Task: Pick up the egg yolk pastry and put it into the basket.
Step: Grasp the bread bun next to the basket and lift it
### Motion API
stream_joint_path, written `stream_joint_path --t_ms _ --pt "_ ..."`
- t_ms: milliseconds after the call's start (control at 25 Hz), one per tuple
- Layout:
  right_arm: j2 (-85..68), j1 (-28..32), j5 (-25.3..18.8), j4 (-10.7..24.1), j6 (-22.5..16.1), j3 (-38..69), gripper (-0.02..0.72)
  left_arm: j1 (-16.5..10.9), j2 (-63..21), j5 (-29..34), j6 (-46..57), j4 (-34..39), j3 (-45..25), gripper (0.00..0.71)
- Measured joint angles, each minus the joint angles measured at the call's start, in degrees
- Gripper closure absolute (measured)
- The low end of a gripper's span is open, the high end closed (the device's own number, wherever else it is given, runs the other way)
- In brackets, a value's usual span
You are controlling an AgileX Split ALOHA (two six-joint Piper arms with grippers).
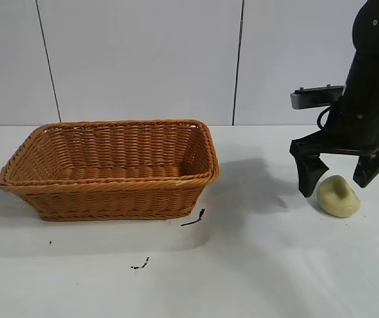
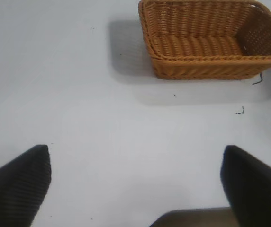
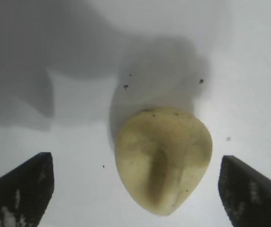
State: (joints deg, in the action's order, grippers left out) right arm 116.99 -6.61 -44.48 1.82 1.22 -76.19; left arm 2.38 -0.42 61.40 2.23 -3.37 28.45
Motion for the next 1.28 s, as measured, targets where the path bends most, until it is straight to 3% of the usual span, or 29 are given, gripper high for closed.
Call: stream_joint_path --t_ms 320,600,1000,1120,1280 --pt "0.0 3.4 1.9 -1.1 -0.3 0.0 0.048 0.0 0.0 0.0 0.0 0.0 0.0 0.015" --pt "0.6 3.3 3.3 -4.3 0.7 0.0 0.048 0.0 0.0 0.0 0.0 0.0 0.0 0.015" --pt "4.4 3.3 3.0 -4.3 1.2 0.0 0.056 0.0 0.0 0.0 0.0 0.0 0.0 0.015" --pt "4.4 3.3 3.0 -4.3 1.2 0.0 0.129 0.0 0.0 0.0 0.0 0.0 0.0 0.015" --pt "4.4 3.3 2.3 -4.2 1.2 0.0 0.325 0.0 0.0 0.0 0.0 0.0 0.0 0.015"
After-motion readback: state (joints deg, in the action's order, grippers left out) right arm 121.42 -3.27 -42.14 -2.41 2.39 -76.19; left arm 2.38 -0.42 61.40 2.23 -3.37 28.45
